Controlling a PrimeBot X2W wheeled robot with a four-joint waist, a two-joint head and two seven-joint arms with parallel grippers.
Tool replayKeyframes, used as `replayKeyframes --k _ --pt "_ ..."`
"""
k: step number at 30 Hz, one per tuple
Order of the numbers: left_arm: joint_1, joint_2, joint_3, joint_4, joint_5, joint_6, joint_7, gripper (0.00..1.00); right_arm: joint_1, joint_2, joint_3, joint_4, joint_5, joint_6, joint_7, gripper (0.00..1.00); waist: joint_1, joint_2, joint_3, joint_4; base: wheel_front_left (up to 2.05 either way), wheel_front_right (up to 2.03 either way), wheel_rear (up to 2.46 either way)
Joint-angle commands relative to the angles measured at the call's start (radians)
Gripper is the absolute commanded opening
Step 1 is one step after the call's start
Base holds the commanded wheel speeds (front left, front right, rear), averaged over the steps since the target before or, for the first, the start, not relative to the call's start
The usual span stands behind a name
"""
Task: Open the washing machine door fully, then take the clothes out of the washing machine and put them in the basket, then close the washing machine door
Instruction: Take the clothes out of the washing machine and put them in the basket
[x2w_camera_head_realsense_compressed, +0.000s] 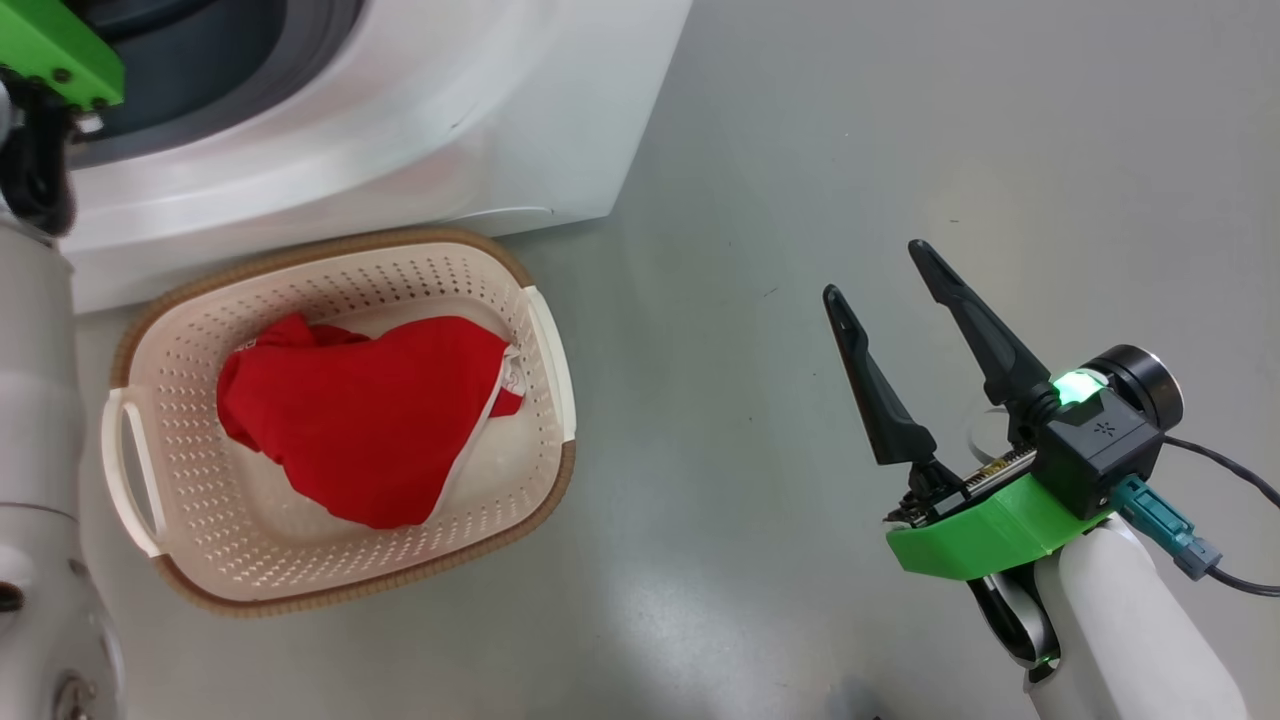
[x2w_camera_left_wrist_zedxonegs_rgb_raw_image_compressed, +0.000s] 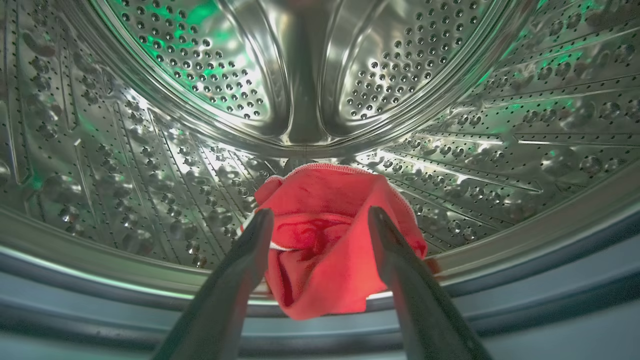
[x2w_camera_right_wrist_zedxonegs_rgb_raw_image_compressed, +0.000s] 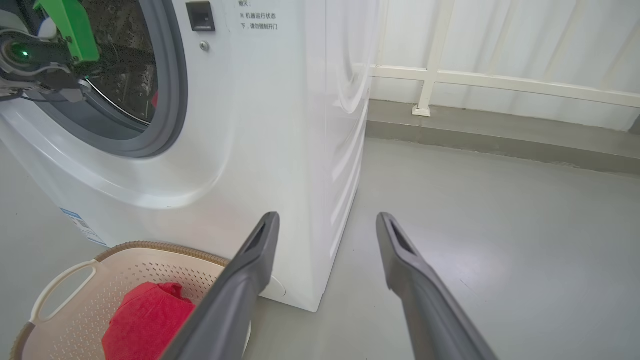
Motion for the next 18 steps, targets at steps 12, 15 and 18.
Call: replayKeyframes --k 12,15,18 --pt "-0.070 0.082 0.011 0.095 -0.038 0.010 0.107 1.00 0.002 0.004 0.015 -0.021 -0.002 0.003 -0.006 1.00 0.0000 0.0000 0.013 -0.038 0.00 0.00 0.00" --pt "-0.074 0.094 -0.004 0.109 -0.026 0.019 0.106 1.00 0.000 0.009 0.016 -0.021 0.005 0.003 -0.006 1.00 0.0000 0.0000 0.020 -0.047 0.00 0.00 0.00" --pt "-0.077 0.105 -0.016 0.123 -0.017 0.028 0.116 1.00 -0.001 0.013 0.021 -0.019 0.015 0.003 -0.006 1.00 0.0000 0.0000 0.026 -0.056 0.00 0.00 0.00"
